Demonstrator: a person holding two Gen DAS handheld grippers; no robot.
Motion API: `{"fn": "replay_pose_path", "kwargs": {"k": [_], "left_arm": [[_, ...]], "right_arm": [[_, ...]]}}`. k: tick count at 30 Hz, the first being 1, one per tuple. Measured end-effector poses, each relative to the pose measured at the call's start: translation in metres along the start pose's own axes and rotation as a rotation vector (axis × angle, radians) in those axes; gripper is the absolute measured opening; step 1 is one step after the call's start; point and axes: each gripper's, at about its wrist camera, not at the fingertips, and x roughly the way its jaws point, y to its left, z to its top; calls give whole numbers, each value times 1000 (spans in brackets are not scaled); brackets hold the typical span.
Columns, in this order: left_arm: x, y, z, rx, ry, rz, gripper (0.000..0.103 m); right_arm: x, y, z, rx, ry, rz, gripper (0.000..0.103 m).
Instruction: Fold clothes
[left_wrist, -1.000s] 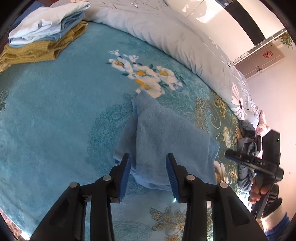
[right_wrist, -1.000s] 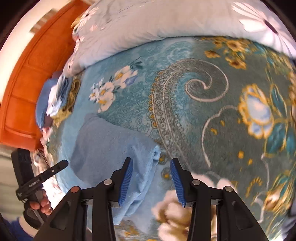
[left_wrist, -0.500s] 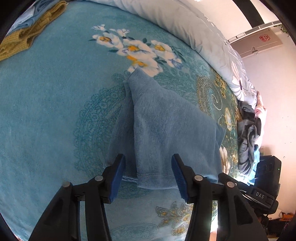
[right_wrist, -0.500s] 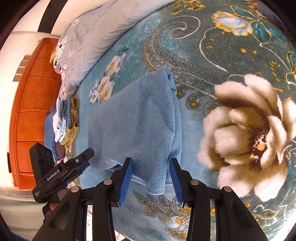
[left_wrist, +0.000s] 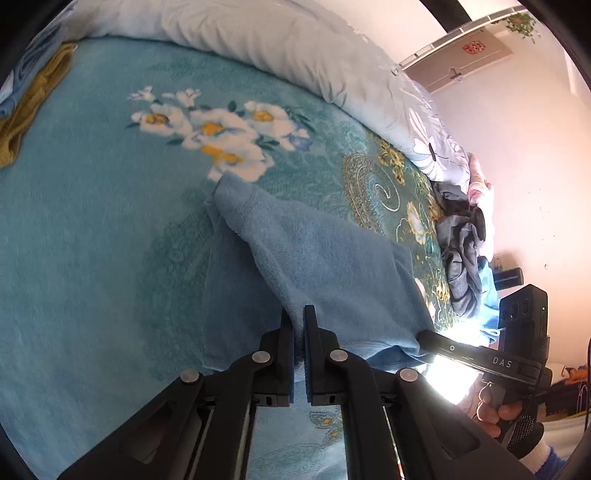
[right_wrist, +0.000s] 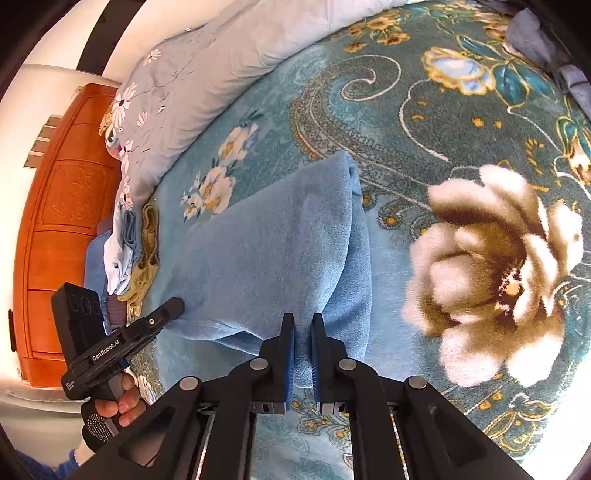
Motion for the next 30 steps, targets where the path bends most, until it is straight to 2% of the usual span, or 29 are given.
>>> {"fn": "replay_pose_path", "kwargs": {"k": [7,14,21,23,28,30], "left_arm": [[21,16,-18,29,86,24,4],[37,30,-26,-2,104,33,5],[41,30,-23,21,125,46,7],[37,25,-21,47,125,53,7],[25,18,-16,71,130,65,8],[18,18,-15,73,129,75,12]], "right_arm": [[12,-11,-12,28,20,-36,8],[22,-27,-13,60,35,-61,8],[25,-31,-13,82,33,-61,8],[23,-28,-12,71,34,-60,12],[14,-15,-9,3,37,-74,13],[11,-12,-8,-14,36,-80,21]]}}
